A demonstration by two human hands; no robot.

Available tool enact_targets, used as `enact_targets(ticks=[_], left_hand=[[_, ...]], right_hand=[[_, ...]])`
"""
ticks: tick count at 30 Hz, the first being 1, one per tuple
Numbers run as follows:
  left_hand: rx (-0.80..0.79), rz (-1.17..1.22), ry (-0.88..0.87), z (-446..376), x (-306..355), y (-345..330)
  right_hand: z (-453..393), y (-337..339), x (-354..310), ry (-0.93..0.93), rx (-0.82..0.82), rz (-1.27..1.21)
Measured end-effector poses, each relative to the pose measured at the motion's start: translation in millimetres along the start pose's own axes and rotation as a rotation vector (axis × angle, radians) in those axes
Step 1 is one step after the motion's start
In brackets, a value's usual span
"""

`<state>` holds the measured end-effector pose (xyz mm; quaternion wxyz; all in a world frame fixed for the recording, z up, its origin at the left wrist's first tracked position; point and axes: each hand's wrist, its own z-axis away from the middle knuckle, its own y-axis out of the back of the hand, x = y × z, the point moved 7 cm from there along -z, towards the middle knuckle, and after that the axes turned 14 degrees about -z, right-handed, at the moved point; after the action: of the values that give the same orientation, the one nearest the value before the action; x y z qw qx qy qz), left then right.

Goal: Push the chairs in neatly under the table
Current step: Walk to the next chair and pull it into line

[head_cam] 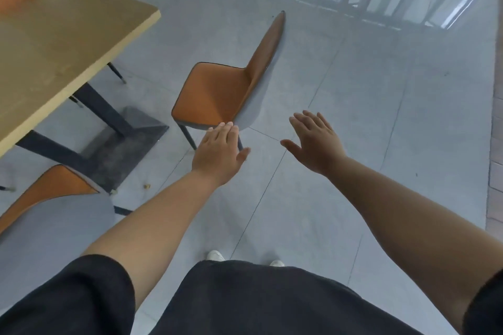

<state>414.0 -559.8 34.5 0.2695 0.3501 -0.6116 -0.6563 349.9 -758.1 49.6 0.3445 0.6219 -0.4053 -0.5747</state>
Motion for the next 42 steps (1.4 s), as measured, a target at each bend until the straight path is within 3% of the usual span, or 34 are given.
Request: enact_targets(ticks=[7, 17, 24, 31, 42], left_hand=[[0.013, -0.017, -0.135, -80, 41, 5], [0.043, 0.001, -0.271, -227, 50, 8], [0.035, 0.017, -0.229, -317, 41, 2], [-0.060, 0.070, -0.002, -378, 44, -35], [-0.236, 0.129, 0.675, -414, 42, -65]], right_hand=[[-8, 30, 72, -0.130, 0.086, 0.006], [-94, 52, 152, -0.282, 0.118, 0.026], [-165, 66, 186, -0.260, 0.117, 0.013], [-255, 62, 247, -0.135, 0.007, -0.013], [-415, 58, 294, 0.396, -0.385, 0.030]])
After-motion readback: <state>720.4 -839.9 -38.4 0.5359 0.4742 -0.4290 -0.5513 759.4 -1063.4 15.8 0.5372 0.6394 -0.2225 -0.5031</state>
